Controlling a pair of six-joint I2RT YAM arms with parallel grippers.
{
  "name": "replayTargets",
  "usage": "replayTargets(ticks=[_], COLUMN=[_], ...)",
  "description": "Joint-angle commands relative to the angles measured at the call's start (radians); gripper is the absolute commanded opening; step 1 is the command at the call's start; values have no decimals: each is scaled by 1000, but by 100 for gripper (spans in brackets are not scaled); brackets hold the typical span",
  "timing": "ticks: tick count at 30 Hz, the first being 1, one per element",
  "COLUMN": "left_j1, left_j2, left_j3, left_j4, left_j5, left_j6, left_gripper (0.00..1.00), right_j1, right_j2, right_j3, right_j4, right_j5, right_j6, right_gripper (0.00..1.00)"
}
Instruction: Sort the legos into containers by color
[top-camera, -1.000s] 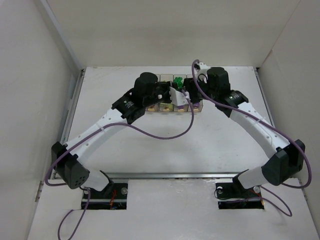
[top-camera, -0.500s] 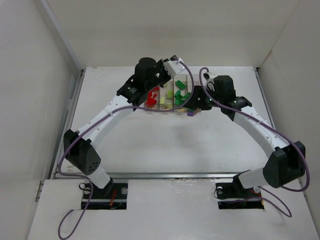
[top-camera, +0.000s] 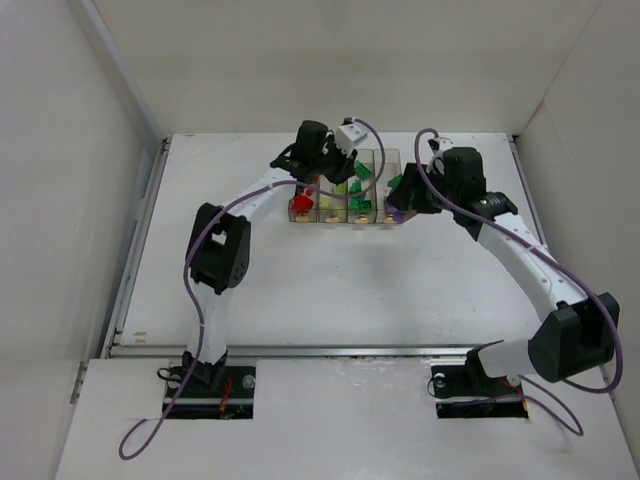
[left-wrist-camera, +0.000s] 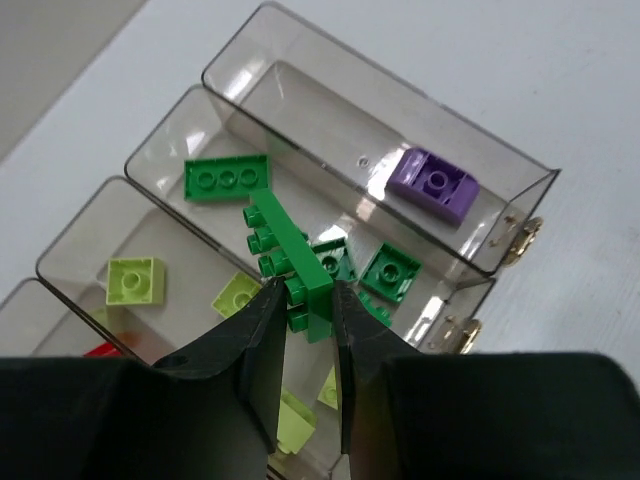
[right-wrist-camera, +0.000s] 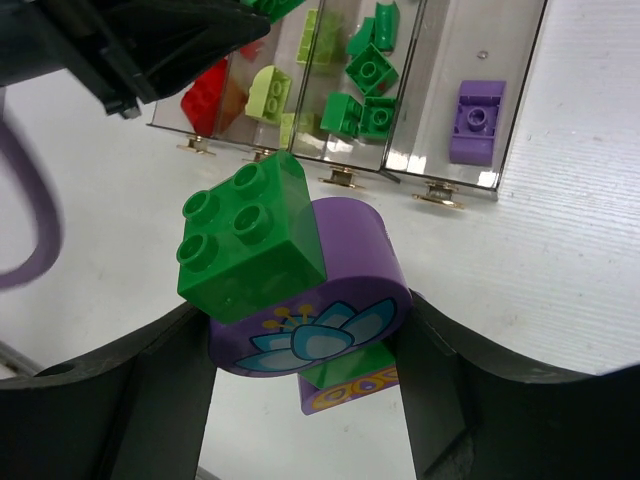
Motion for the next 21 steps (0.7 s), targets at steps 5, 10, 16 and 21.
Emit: replayTargets(ticks=[5,10,16,21], left_j1=[42,32,43,87], left_j2=[29,40,40,30], left_j3=[76,67,67,111], left_j4=[44,44,76,-37], left_j5=[214,304,301,98], left_j6=[-83,-58,-89,-17], left_gripper=[31,34,33,28], right_j1=[-10,-10,-10,-10], right_j2=[56,91,79,45], right_j3=[87,108,108,75], right_j4=[-12,-40,-40,-40], right_j5=[22,3,-8,10], right_j6=[-27,-27,-27,-18], right_gripper=[0,0,0,0])
